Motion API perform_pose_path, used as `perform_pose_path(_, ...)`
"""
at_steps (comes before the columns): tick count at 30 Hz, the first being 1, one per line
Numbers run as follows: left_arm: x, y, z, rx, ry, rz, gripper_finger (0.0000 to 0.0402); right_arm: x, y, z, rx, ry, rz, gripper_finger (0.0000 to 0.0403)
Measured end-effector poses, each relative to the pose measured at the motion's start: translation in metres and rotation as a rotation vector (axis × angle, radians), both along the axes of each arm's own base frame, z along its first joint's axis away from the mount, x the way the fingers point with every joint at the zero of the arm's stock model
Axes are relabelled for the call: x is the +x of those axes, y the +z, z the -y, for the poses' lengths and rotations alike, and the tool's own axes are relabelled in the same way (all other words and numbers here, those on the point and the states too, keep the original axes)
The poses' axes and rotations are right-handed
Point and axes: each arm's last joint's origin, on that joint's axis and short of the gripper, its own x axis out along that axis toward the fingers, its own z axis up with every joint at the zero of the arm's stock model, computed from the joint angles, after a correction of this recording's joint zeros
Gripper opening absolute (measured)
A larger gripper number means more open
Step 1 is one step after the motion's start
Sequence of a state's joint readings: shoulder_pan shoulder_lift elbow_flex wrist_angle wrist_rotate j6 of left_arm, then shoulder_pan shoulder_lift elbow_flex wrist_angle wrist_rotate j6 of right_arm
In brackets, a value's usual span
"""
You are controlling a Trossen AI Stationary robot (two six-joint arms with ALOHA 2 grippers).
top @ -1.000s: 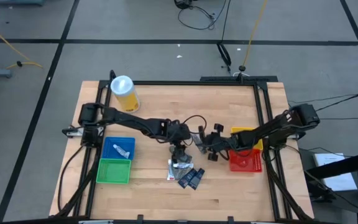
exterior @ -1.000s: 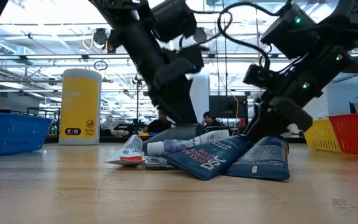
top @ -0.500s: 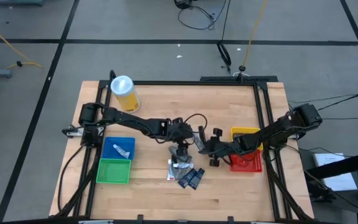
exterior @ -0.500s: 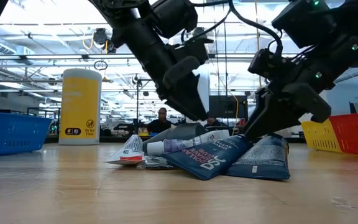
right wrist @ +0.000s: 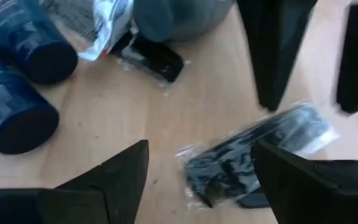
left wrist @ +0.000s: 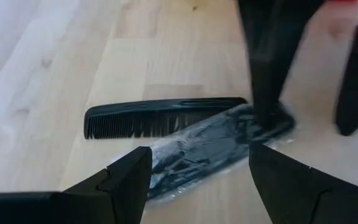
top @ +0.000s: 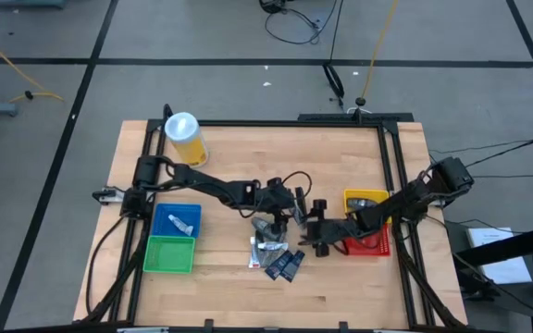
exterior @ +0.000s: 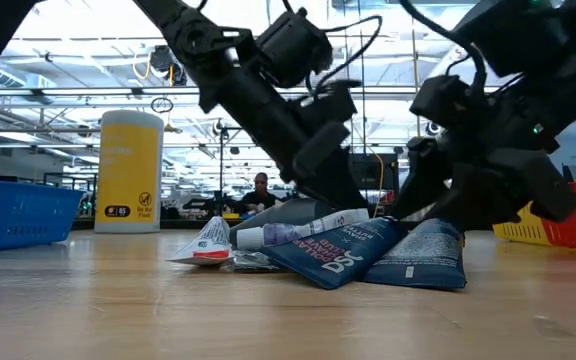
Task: Pick & Place Travel size toiletries
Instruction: Put the black comb into the red basket
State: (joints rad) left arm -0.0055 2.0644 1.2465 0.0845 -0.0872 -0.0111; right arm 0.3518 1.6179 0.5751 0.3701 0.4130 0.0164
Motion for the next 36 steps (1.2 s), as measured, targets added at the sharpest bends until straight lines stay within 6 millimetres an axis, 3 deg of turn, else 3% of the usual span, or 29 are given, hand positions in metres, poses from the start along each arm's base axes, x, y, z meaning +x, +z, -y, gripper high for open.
perform_pose_path(4,0.001,-0.012,-0.004,0.009,-0.010,-0.023,0.0266,-0.003,0.001,-0.006,-0.061,-0.017,0.020,0.0264)
perform_pose_path(9,-0.001,-0.012,-0.009,-0.012,-0.014,-0.044,0.0266,-0.005,0.000,-0.010,-0.068,-0.009,0.006,0.0253)
perform_pose_path(14,-0.002,0.005,-0.005,0.100,-0.111,-0.022,0.0266,-0.008,0.004,-0.009,-0.062,-0.016,-0.001,0.0248)
perform_pose_path(18,-0.005,0.020,-0.002,0.174,-0.064,-0.004,0.0266,-0.014,0.014,-0.006,-0.059,-0.028,-0.024,0.0245)
perform_pose_path(22,-0.008,0.029,-0.009,0.113,0.018,0.007,0.0266,-0.019,0.022,-0.004,-0.103,0.004,-0.043,0.0241)
perform_pose_path(29,-0.005,0.011,-0.037,-0.058,0.068,0.001,0.0266,-0.020,0.013,0.000,-0.326,0.177,-0.161,0.0239)
perform_pose_path(36,-0.003,-0.012,-0.045,-0.054,0.075,-0.049,0.0266,-0.011,-0.001,-0.002,-0.506,0.320,-0.183,0.0254)
